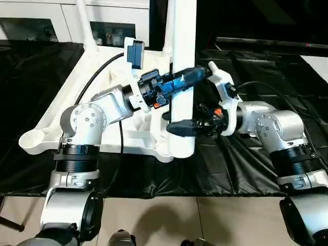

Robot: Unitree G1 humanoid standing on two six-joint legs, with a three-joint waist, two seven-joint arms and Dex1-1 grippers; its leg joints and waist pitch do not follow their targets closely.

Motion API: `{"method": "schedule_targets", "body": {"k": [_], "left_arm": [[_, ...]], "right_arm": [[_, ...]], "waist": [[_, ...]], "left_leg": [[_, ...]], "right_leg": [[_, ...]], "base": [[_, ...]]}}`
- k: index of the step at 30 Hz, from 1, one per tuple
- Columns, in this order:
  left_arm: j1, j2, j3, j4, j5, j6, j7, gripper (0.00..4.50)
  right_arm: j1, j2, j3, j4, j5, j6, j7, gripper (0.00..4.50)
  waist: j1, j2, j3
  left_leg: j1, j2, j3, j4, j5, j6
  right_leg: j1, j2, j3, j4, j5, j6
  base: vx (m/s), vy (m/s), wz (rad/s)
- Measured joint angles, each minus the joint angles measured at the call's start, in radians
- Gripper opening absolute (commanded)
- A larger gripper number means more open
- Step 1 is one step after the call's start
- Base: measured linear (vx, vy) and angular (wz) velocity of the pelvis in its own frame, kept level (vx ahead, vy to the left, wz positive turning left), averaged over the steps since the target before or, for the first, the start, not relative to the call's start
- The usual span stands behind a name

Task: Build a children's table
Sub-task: Pick table leg

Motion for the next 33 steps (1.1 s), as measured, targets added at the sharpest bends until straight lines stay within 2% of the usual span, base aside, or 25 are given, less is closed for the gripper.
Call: {"method": "schedule_targets", "body": {"k": [6, 7, 10, 11, 14, 18, 19, 21, 23, 27, 29, 30, 33], "left_arm": [[0.000, 0.000, -0.001, 0.000, 0.000, 0.000, -0.004, 1.91], [0.000, -0.007, 0.001, 0.001, 0.000, -0.001, 0.005, 2.60], [-0.006, -0.034, 0.023, 0.020, -0.001, -0.019, 0.059, 2.67], [-0.006, -0.035, 0.026, 0.023, 0.001, -0.031, 0.073, 2.96], [-0.008, -0.037, 0.025, 0.022, 0.040, -0.077, 0.123, 3.06], [-0.023, -0.060, 0.004, 0.013, 0.197, -0.160, 0.331, 3.06], [-0.027, -0.063, 0.000, 0.013, 0.212, -0.165, 0.356, 3.06], [-0.035, -0.070, -0.013, 0.004, 0.262, -0.190, 0.435, 2.71], [-0.035, -0.082, -0.016, -0.001, 0.279, -0.207, 0.458, 2.68], [-0.031, -0.081, -0.044, -0.004, 0.315, -0.259, 0.464, 2.27], [-0.029, -0.083, -0.050, -0.007, 0.323, -0.271, 0.464, 2.25], [-0.028, -0.083, -0.051, -0.010, 0.333, -0.278, 0.465, 2.06], [-0.024, -0.081, -0.060, -0.022, 0.346, -0.285, 0.465, 1.93]], "right_arm": [[0.000, 0.001, 0.000, -0.002, 0.012, 0.023, 0.001, 1.96], [0.001, 0.003, -0.002, -0.002, 0.016, 0.024, -0.006, 1.94], [0.006, 0.012, -0.013, -0.002, 0.016, 0.020, -0.050, 1.93], [0.008, 0.017, -0.013, -0.002, 0.009, 0.015, -0.065, 1.93], [0.023, 0.033, -0.014, -0.003, -0.020, -0.017, -0.128, 1.92], [0.027, 0.080, -0.018, -0.003, -0.143, -0.087, -0.357, 1.92], [0.027, 0.085, -0.020, -0.003, -0.155, -0.090, -0.378, 1.92], [0.027, 0.105, -0.022, -0.003, -0.179, -0.102, -0.450, 1.92], [0.027, 0.115, -0.024, -0.003, -0.184, -0.106, -0.485, 1.92], [0.027, 0.125, -0.025, -0.004, -0.196, -0.120, -0.520, 1.92], [0.027, 0.127, -0.025, -0.005, -0.202, -0.127, -0.530, 1.92], [0.027, 0.131, -0.025, -0.005, -0.203, -0.131, -0.537, 1.92], [0.027, 0.135, -0.024, -0.007, -0.211, -0.136, -0.543, 1.92]], "waist": [[0.000, 0.000, 0.000], [0.000, 0.000, 0.000], [0.001, -0.001, 0.000], [0.001, -0.001, -0.001], [-0.001, -0.003, -0.002], [-0.003, -0.003, -0.002], [-0.003, -0.003, -0.002], [-0.002, -0.003, -0.002], [-0.001, -0.004, -0.002], [-0.002, -0.004, -0.002], [-0.002, -0.004, -0.002], [-0.003, -0.004, -0.002], [-0.003, -0.004, -0.002]], "left_leg": [[0.000, 0.000, 0.000, 0.000, 0.000, 0.000], [0.000, 0.000, 0.000, 0.000, 0.000, 0.000], [0.000, 0.000, 0.000, 0.000, 0.000, 0.000], [0.000, 0.000, 0.000, 0.000, 0.000, 0.000], [-0.001, 0.000, 0.000, 0.000, 0.000, 0.000], [0.000, 0.000, -0.001, 0.000, 0.001, -0.002], [0.000, 0.000, -0.001, 0.000, 0.001, -0.002], [0.000, 0.000, -0.001, 0.000, 0.001, -0.002], [-0.001, 0.000, -0.001, 0.000, 0.001, -0.002], [-0.001, 0.000, -0.001, 0.000, 0.001, -0.002], [-0.001, 0.000, 0.000, 0.000, 0.001, -0.002], [-0.001, 0.000, 0.000, 0.000, 0.001, -0.002], [-0.001, 0.000, 0.000, 0.000, 0.001, -0.002]], "right_leg": [[0.000, 0.000, 0.000, 0.000, 0.000, 0.000], [0.000, 0.000, 0.000, 0.000, 0.000, 0.000], [0.000, 0.000, 0.000, 0.000, 0.000, 0.000], [0.000, 0.000, 0.000, 0.000, 0.000, 0.000], [0.000, 0.000, 0.000, 0.000, 0.000, 0.000], [0.000, 0.000, 0.000, 0.000, 0.001, 0.002], [0.000, 0.000, 0.000, 0.000, 0.001, 0.002], [0.000, 0.000, 0.000, 0.000, 0.001, 0.002], [0.000, 0.000, 0.000, 0.000, 0.001, 0.002], [-0.001, 0.000, 0.000, 0.000, 0.001, 0.002], [0.000, 0.000, 0.000, 0.000, 0.001, 0.002], [0.000, 0.000, 0.000, 0.000, 0.001, 0.002], [0.000, 0.000, 0.000, 0.000, 0.001, 0.002]], "base": [[0.000, 0.000, 0.00], [0.000, 0.000, 0.00], [0.000, 0.000, 0.00], [0.000, 0.000, 0.00], [0.000, 0.000, 0.00], [0.000, 0.000, 0.00], [0.000, 0.000, 0.00], [0.000, 0.000, 0.00], [0.000, 0.000, 0.00], [0.000, 0.000, 0.00], [0.000, 0.000, 0.00], [0.000, 0.000, 0.00], [0.000, 0.000, 0.00]]}}
